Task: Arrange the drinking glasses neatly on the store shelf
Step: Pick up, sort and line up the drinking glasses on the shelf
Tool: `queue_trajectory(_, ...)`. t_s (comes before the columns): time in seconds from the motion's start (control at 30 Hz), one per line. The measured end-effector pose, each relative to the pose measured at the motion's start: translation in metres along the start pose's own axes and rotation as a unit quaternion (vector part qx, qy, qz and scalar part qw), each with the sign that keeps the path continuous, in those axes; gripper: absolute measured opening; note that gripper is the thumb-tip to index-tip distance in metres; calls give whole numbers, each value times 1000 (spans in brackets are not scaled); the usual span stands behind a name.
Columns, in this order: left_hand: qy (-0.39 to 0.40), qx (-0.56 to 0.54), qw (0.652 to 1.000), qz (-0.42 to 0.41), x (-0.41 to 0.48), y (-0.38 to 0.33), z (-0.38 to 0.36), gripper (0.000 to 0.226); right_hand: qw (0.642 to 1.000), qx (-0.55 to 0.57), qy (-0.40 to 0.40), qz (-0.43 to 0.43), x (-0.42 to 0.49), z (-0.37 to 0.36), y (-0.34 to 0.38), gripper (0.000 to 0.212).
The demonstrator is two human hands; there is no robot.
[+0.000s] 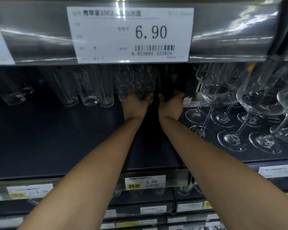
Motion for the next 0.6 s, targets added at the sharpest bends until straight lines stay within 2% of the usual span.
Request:
queue_trajectory(0.17,16,-35,999,18,-8,1,1,62,999,10,-7,40,-6,3,4,59)
queue_trajectory(0.37,39,-57,997,34,-29,4,11,69,997,-21,21,73,-24,13,8,86)
queue_trajectory(0.5,41,-47,998,19,-44,2,23,87,996,-9,53,76,-34,20,5,76)
queue_trajectory(0.6,40,-50,997,35,-57,8,35,77,994,46,74,73,-42,33,7,60)
Point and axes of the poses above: each hand's wrist, its own x-axis towards the middle knuckle, its own z-axis out of the back of the hand, y = z × x, the point moved 10 cm from there along x, towards the middle knuckle, and after that the axes turned 4 degrees about x, right-handed, at the moved point
